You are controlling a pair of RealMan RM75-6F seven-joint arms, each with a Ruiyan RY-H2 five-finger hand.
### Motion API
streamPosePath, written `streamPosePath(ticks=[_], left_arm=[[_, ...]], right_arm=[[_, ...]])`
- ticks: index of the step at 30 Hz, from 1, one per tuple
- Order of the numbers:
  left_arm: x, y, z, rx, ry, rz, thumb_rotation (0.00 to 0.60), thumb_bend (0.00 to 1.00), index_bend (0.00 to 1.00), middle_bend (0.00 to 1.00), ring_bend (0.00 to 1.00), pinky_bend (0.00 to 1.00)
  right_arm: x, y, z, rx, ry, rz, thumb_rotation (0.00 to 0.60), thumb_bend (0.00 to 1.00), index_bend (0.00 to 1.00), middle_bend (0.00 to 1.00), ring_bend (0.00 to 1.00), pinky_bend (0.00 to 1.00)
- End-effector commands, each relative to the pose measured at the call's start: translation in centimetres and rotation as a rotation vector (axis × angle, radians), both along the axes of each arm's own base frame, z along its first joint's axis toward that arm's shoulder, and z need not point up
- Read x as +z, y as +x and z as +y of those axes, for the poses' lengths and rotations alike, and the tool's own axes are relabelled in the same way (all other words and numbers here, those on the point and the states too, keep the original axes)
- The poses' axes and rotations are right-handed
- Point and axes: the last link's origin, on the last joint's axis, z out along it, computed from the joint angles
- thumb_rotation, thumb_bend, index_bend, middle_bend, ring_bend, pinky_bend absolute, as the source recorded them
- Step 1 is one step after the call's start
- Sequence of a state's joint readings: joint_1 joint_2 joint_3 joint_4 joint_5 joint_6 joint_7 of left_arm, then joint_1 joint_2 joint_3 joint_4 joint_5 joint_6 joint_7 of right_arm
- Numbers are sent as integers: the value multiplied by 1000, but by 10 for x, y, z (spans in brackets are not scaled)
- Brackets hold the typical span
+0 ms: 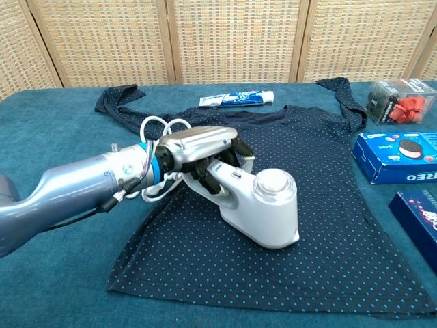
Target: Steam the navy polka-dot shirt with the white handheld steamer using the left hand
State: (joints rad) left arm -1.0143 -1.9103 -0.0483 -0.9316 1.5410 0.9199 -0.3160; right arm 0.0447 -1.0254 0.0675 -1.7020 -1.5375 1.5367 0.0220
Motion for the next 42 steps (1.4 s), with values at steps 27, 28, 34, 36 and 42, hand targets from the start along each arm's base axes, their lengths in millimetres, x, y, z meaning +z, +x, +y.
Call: streamPosePath(ticks=[27, 28, 34, 36, 42], left_arm=[[4, -27, -2, -88, 102, 91, 600, 532, 1000, 832, 729, 825], [5, -29, 1, -79, 108, 95, 600, 532, 1000, 832, 729, 825], [13, -42, 17, -22, 143, 109, 600, 532, 1000, 832, 729, 825], [17, -45, 21, -12, 154, 106, 600, 532, 1000, 832, 729, 825], [21, -49, 22, -15, 155, 106, 600, 533, 1000, 832, 729, 825]], right_arm=[[-1, 2, 1, 9, 9, -2, 600, 0, 0, 0, 0, 0], [-2, 2, 1, 9, 9, -1, 600, 0, 0, 0, 0, 0], [-3, 3, 2, 9, 14, 1, 600, 0, 0, 0, 0, 0], [-3, 3, 1, 9, 15, 2, 600, 0, 0, 0, 0, 0], [-5, 3, 1, 7, 20, 4, 600, 0, 0, 0, 0, 0]])
